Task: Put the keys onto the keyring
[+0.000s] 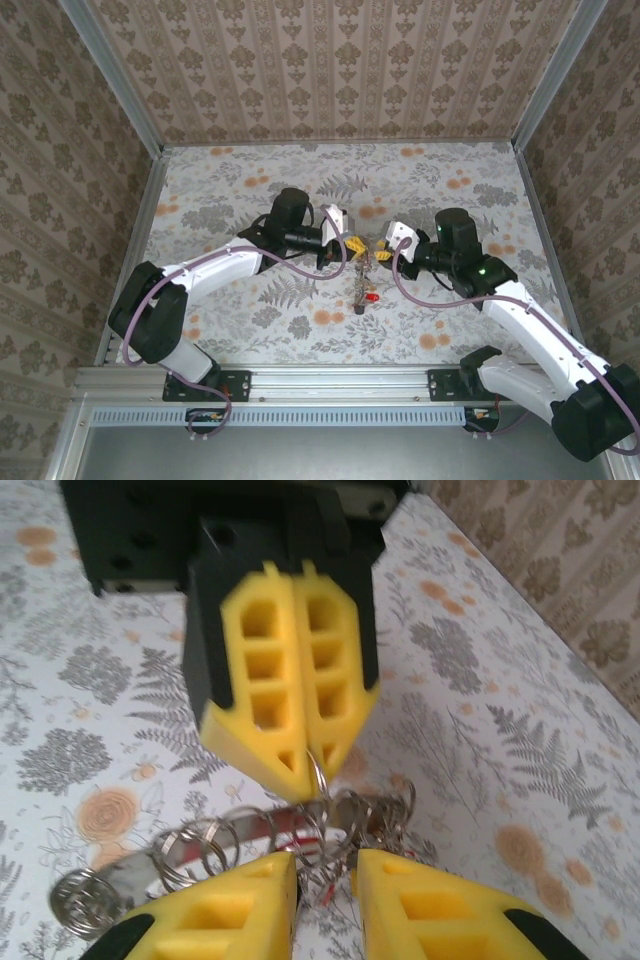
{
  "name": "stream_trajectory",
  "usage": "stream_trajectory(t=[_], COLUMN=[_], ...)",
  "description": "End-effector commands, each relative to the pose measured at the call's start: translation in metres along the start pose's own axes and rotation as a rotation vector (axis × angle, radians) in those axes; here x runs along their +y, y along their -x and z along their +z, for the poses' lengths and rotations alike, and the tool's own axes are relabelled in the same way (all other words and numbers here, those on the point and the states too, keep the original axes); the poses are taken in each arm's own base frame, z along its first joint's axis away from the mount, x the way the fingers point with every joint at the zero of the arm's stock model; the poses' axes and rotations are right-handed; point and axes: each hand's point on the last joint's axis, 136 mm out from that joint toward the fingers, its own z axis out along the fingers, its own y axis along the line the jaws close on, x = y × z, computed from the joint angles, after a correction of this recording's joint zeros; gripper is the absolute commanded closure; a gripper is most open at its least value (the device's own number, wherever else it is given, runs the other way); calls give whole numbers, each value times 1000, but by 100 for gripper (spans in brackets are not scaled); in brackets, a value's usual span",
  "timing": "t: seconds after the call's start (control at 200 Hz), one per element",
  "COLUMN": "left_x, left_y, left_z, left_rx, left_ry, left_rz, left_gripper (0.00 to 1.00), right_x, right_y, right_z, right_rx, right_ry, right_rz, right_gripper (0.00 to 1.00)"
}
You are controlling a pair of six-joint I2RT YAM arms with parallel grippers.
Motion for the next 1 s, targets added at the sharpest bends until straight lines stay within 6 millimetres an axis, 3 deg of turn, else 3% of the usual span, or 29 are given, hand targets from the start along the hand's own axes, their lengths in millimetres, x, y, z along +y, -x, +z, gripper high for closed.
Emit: stream_trajectory(t=[0.0,0.4,0.815,0.99], left_x=[-4,-8,-13,-13], left_y=[35,38,40,39], left_z=[-6,-5,-5,-5], left_rx=[-61,-60,-69,-65], left_ry=[-3,-13,-41,-44], left_rz=[100,107,109,107], left_gripper=[100,100,100,100], right_x=[6,1,-2,-4], right_y=[20,3,1,3], right_z=[-2,11,18,18], right_rx=[-63,-4,-3,-13], right_ry=[72,69,72,64], right_rz=[-40,-34,-15,-12], right_gripper=[75,75,78,85])
